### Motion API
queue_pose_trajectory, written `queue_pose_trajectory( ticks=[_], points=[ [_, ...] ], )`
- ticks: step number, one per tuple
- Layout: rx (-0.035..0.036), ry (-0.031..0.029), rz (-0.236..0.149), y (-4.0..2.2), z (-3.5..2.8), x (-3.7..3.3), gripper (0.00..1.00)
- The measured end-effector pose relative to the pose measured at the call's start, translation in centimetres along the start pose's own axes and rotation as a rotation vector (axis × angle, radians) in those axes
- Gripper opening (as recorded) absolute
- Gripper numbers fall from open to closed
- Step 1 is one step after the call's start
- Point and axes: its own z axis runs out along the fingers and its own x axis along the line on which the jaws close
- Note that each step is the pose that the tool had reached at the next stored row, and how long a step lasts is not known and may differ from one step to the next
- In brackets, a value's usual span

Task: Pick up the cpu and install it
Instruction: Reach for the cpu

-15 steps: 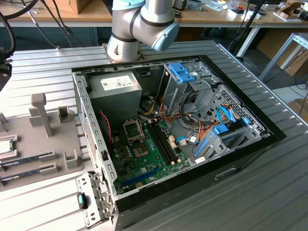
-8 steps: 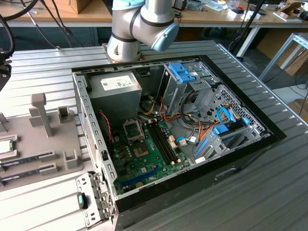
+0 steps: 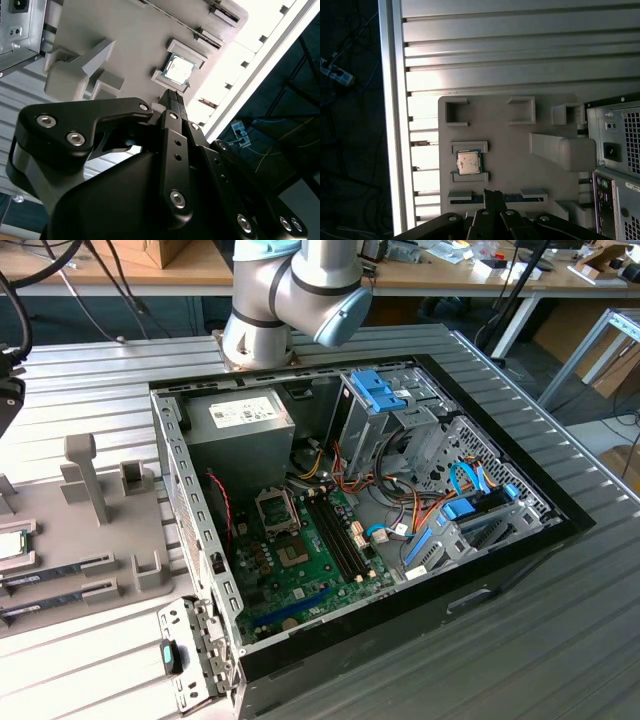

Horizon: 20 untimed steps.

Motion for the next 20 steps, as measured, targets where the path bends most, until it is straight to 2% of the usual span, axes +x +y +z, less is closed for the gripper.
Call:
queue_pose_trajectory(
  ticks=[7,8,9,10,11,12,16,18,20],
  points=[
    [0.0012,0.0001,0.0,0.0,0.0,0.0,0.11],
    [0.0013,0.0016,0.0,0.01,0.01,0.0,0.11],
    [0.0018,0.0075,0.0,0.01,0.01,0.0,0.11],
    [0.0031,0.0253,0.0,0.01,0.04,0.01,0.11],
    [0.0043,0.0394,0.0,0.0,0.07,0.01,0.11],
    [0.0047,0.045,0.0,0.01,0.08,0.01,0.11],
    [0.005,0.0467,0.0,0.0,0.08,0.0,0.11],
    [0.0072,0.0465,-0.034,0.0,0.09,0.0,0.11],
    [0.0074,0.0465,-0.044,0.0,0.09,0.01,0.11]
  ],
)
